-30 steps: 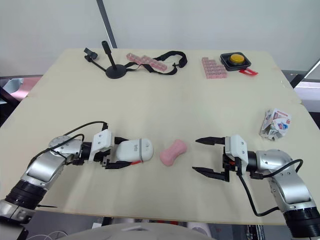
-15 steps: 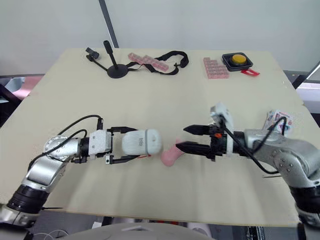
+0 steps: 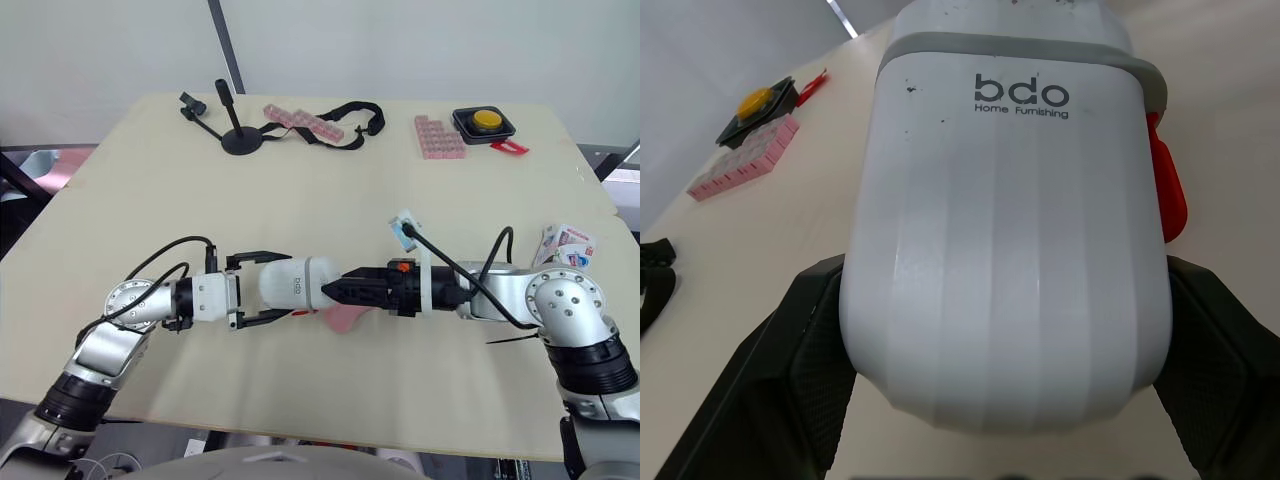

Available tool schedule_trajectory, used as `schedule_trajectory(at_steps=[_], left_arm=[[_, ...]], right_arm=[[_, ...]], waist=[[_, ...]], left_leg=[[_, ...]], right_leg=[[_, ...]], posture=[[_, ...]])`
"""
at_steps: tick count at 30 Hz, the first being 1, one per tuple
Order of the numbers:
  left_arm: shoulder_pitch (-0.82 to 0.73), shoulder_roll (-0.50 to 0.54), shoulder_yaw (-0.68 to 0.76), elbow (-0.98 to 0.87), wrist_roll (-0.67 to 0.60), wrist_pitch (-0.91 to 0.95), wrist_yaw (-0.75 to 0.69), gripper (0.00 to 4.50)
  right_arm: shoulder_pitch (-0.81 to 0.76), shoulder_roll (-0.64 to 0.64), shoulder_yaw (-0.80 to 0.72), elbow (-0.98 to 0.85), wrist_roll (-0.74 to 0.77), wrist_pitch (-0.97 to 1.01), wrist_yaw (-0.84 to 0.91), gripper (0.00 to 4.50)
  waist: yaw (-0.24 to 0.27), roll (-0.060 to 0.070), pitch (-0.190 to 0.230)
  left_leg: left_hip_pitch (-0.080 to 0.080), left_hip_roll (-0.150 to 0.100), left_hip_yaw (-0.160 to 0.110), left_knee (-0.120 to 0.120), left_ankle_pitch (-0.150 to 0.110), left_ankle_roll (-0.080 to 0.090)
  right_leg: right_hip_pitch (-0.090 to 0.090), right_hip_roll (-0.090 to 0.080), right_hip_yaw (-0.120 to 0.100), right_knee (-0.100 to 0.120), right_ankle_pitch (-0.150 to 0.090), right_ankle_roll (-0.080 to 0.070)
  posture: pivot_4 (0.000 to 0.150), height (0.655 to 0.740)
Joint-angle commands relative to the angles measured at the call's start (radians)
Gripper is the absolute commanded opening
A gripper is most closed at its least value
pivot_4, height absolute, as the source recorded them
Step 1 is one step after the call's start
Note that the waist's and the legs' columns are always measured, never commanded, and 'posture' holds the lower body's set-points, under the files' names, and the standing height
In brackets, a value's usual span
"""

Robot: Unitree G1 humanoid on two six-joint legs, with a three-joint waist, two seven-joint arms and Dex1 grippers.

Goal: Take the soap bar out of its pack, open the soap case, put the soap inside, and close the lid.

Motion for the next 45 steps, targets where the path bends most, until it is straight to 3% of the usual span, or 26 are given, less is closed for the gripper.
schedule_trajectory(at_steps=[1,18,26,27,45], left_arm=[[-0.013,0.000,0.003,-0.003,0.000,-0.032,0.018,3.49],[-0.008,-0.003,-0.013,-0.015,0.007,-0.049,0.051,3.49],[-0.005,-0.001,-0.015,-0.026,0.004,-0.038,0.057,3.49],[-0.006,0.000,-0.016,-0.027,0.004,-0.037,0.058,3.49],[-0.010,0.015,-0.006,-0.041,-0.028,-0.007,0.046,3.49]], right_arm=[[-0.037,0.003,0.010,0.002,0.054,-0.014,-0.029,4.50],[-0.054,0.033,0.063,0.032,0.135,-0.052,-0.129,4.50],[-0.057,0.040,0.068,0.045,0.141,-0.057,-0.143,2.06],[-0.057,0.039,0.068,0.046,0.140,-0.056,-0.142,2.00],[-0.046,0.007,0.015,0.069,0.176,-0.023,0.022,2.00]], waist=[[0.000,0.000,0.000],[0.002,0.000,0.000],[0.002,0.000,0.000],[0.002,0.000,0.000],[0.004,0.000,0.000]], left_leg=[[0.000,0.000,0.000,0.000,0.000,0.000],[0.000,0.000,0.000,0.000,0.000,-0.001],[0.000,0.000,0.000,0.000,-0.001,-0.001],[0.000,0.000,0.000,0.000,-0.001,-0.001],[-0.001,0.000,0.000,0.000,-0.001,-0.002]], right_leg=[[0.000,0.000,0.000,0.000,0.000,0.000],[0.000,0.000,0.000,0.000,0.000,0.000],[0.000,0.000,0.000,0.000,0.000,0.000],[0.000,0.001,0.000,0.000,0.000,0.001],[0.000,0.001,-0.001,0.000,0.000,0.001]], posture=[[0.150,0.7395],[0.150,0.7395],[0.150,0.7395],[0.150,0.7395],[0.150,0.7395]])
